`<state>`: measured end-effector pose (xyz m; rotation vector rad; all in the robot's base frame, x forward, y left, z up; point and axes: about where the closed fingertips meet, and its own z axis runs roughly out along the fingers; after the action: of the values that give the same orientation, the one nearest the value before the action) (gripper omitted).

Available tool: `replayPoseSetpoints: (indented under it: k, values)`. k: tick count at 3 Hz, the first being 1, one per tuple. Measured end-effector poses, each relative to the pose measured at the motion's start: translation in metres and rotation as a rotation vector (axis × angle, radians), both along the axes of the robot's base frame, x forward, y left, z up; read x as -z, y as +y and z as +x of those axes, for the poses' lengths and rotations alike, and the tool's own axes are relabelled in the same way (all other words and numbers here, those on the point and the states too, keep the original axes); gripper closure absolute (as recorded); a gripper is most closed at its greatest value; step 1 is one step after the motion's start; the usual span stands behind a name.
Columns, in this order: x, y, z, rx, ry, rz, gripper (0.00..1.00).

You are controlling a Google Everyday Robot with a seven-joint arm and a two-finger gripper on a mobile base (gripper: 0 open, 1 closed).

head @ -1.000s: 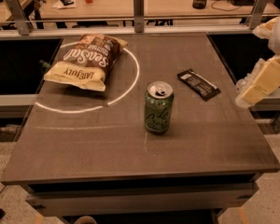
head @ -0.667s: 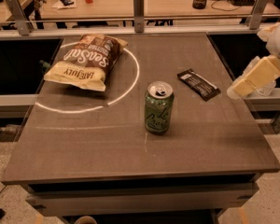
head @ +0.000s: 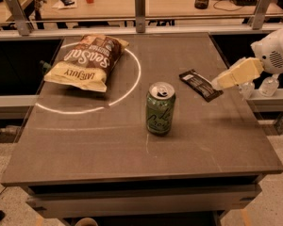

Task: Move rxbar chocolate near brown chip bag

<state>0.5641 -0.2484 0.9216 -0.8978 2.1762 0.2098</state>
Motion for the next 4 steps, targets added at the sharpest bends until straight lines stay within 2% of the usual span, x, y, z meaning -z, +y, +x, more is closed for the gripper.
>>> replayPoseSetpoints:
  k: [1,2,3,4]
  values:
    - [0.019,0.016,0.010,-0.025,0.019,0.074,0.00]
    - [0.036,0.030,0.012,-0.070,0.012,0.106,0.00]
    - [0.052,0.040,0.020,-0.146,0.010,0.102,0.00]
    - [0.054,0.041,0.021,-0.153,0.008,0.098,0.00]
